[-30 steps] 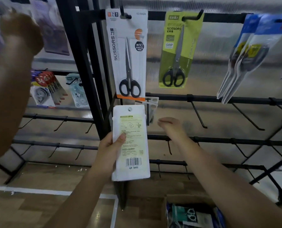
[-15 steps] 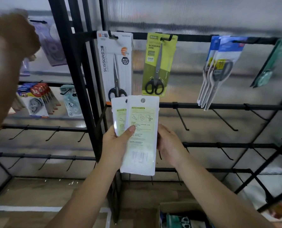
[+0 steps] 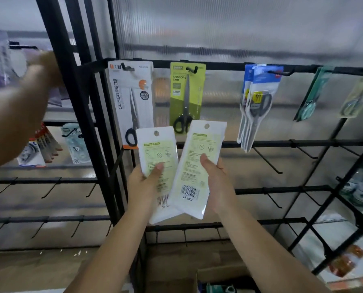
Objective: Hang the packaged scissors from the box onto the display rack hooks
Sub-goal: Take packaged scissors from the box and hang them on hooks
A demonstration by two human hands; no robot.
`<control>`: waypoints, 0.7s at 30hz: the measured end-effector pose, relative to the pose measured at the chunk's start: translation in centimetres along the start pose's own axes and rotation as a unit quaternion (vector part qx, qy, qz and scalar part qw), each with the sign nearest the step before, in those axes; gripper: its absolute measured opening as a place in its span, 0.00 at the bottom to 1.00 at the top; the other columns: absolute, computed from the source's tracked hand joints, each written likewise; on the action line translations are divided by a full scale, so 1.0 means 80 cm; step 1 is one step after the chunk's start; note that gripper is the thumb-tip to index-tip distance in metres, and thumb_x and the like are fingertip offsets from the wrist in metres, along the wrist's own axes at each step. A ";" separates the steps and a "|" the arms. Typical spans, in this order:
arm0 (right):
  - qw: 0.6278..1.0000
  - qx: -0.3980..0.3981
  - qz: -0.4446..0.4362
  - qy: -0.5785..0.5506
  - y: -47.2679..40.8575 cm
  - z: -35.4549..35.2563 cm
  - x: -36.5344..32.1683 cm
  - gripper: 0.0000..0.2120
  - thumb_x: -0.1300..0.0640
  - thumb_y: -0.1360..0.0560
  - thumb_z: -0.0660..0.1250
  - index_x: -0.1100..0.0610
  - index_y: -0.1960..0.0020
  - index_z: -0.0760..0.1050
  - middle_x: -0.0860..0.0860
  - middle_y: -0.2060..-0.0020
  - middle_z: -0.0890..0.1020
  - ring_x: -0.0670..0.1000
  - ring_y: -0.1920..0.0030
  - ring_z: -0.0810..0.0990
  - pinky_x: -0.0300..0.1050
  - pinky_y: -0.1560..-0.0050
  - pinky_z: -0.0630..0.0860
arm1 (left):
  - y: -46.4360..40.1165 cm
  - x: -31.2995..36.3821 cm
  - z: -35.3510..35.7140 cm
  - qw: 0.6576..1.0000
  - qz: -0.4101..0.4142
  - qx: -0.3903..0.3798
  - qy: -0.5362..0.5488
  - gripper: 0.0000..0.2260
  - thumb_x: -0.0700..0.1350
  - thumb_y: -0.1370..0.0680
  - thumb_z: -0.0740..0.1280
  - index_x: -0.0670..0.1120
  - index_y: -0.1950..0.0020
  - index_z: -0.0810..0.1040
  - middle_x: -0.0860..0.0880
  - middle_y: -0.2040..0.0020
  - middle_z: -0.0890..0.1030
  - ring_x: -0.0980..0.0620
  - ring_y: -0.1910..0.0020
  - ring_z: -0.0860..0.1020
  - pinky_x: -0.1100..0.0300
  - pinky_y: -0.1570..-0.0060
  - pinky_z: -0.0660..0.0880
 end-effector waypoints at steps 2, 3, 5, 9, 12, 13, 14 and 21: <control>1.000 0.005 0.008 -0.003 -0.007 -0.002 -0.016 0.05 0.53 0.22 0.63 0.46 0.47 0.75 0.50 0.50 0.82 0.54 0.47 0.80 0.58 0.40 0.73 | -0.008 0.008 0.006 1.000 0.013 -0.009 -0.008 0.07 0.40 0.23 0.66 0.50 0.47 0.78 0.56 0.55 0.82 0.64 0.64 0.81 0.71 0.70 0.75; 1.000 0.000 0.005 -0.005 -0.011 -0.002 -0.023 0.06 0.52 0.21 0.62 0.45 0.45 0.74 0.49 0.48 0.82 0.53 0.47 0.79 0.57 0.39 0.73 | -0.012 0.013 0.008 0.999 0.027 -0.015 -0.010 0.08 0.40 0.23 0.67 0.51 0.48 0.78 0.58 0.56 0.82 0.65 0.64 0.81 0.72 0.70 0.75; 1.000 -0.008 -0.017 0.017 -0.015 0.005 -0.039 0.09 0.53 0.20 0.60 0.44 0.42 0.72 0.47 0.48 0.81 0.51 0.48 0.79 0.54 0.40 0.73 | -0.020 0.023 0.016 0.998 0.057 -0.023 -0.023 0.08 0.39 0.23 0.67 0.52 0.49 0.78 0.59 0.57 0.82 0.65 0.62 0.81 0.72 0.68 0.75; 0.992 -0.015 -0.064 0.108 -0.020 0.037 -0.066 0.08 0.57 0.21 0.62 0.46 0.49 0.77 0.49 0.55 0.83 0.54 0.51 0.81 0.54 0.45 0.77 | -0.034 0.031 0.047 0.994 0.065 -0.028 -0.080 0.06 0.40 0.23 0.67 0.44 0.46 0.79 0.53 0.53 0.83 0.55 0.57 0.82 0.68 0.64 0.78; 0.975 -0.076 -0.084 0.190 -0.024 0.065 -0.076 0.22 0.58 0.27 0.66 0.42 0.36 0.73 0.50 0.43 0.81 0.54 0.42 0.79 0.58 0.38 0.74 | -0.042 0.045 0.063 0.992 0.073 -0.022 -0.101 0.06 0.40 0.22 0.66 0.50 0.48 0.76 0.58 0.58 0.79 0.59 0.59 0.79 0.75 0.68 0.73; 0.961 -0.114 -0.089 0.234 -0.023 0.071 -0.076 0.31 0.57 0.30 0.68 0.39 0.31 0.66 0.48 0.39 0.78 0.53 0.38 0.76 0.58 0.36 0.71 | -0.043 0.050 0.065 0.991 0.078 -0.023 -0.103 0.07 0.40 0.22 0.65 0.51 0.47 0.75 0.59 0.59 0.78 0.61 0.59 0.78 0.76 0.69 0.72; 0.947 -0.146 -0.093 0.270 -0.023 0.075 -0.077 0.36 0.57 0.31 0.69 0.37 0.28 0.59 0.47 0.35 0.75 0.51 0.35 0.73 0.56 0.34 0.68 | -0.043 0.055 0.068 0.991 0.081 -0.025 -0.105 0.08 0.39 0.21 0.64 0.51 0.46 0.75 0.59 0.59 0.77 0.62 0.60 0.77 0.77 0.69 0.71; 0.917 -0.084 -0.208 0.329 -0.021 0.084 -0.093 0.45 0.42 0.34 0.73 0.35 0.26 0.50 0.45 0.31 0.68 0.49 0.33 0.70 0.54 0.32 0.68 | -0.053 0.070 0.079 0.993 0.063 -0.062 -0.081 0.08 0.36 0.21 0.62 0.42 0.44 0.78 0.43 0.52 0.83 0.45 0.53 0.82 0.47 0.52 0.80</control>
Point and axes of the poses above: each hand's wrist, its own y-axis away from the middle knuckle, its own z-axis out of the palm, x = y × z, the point moved 6 cm from there along -y, towards the middle knuckle
